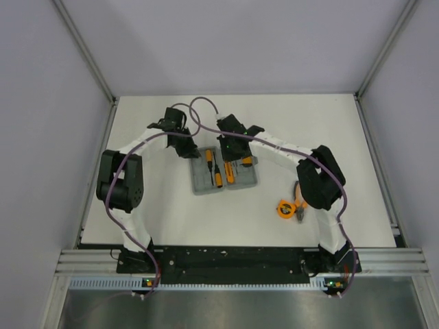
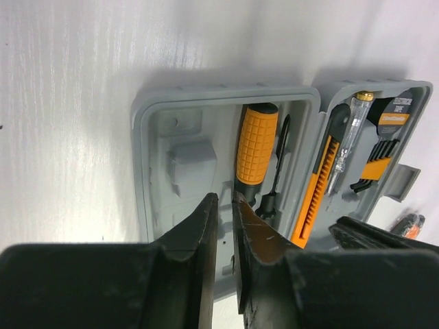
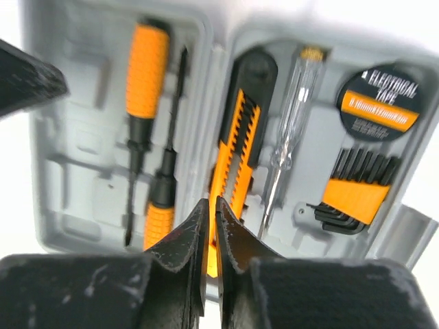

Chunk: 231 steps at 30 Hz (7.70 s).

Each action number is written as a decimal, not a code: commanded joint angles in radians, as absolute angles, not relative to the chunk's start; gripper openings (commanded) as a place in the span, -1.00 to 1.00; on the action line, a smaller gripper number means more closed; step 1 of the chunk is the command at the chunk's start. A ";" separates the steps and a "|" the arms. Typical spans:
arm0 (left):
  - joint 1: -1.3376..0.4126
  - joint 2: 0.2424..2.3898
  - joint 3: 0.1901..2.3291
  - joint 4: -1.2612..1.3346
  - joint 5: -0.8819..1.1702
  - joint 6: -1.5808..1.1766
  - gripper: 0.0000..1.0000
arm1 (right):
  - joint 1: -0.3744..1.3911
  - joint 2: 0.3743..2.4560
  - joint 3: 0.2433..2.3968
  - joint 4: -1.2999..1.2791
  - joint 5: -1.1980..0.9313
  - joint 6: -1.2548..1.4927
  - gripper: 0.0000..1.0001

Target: Pack the tool kit

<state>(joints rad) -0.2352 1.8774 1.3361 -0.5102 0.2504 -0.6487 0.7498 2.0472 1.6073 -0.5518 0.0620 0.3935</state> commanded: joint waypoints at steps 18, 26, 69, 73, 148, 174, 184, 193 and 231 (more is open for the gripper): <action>-0.222 1.689 1.195 -0.503 0.291 -0.672 -0.13 | 0.733 1.367 1.088 -0.952 0.336 0.859 0.61; -0.219 1.701 1.192 -0.497 0.308 -0.667 -0.10 | 0.681 1.374 0.944 -0.979 0.275 0.994 0.77; -0.195 1.704 1.201 -0.512 0.324 -0.655 -0.21 | 0.571 1.490 0.975 -0.788 0.175 0.936 -0.35; -0.184 1.695 1.200 -0.520 0.311 -0.655 -0.21 | 0.584 1.483 1.110 -0.787 0.184 0.850 -0.35; -0.140 1.902 1.169 -0.512 0.391 -0.646 -0.43 | 0.683 2.014 1.571 -0.900 0.100 0.443 0.00; -0.140 1.896 1.175 -0.522 0.393 -0.640 -0.43 | 0.726 1.951 1.647 -0.871 0.135 0.388 0.21; -0.140 1.899 1.172 -0.518 0.394 -0.643 -0.43 | 0.741 1.994 1.612 -0.838 0.202 0.376 -0.07; -0.140 1.907 1.175 -0.518 0.397 -0.640 -0.43 | 0.741 2.034 1.575 -0.834 0.213 0.367 -0.09; -0.137 1.905 1.180 -0.529 0.399 -0.637 -0.43 | 0.736 2.266 1.424 -0.819 0.034 0.373 -0.19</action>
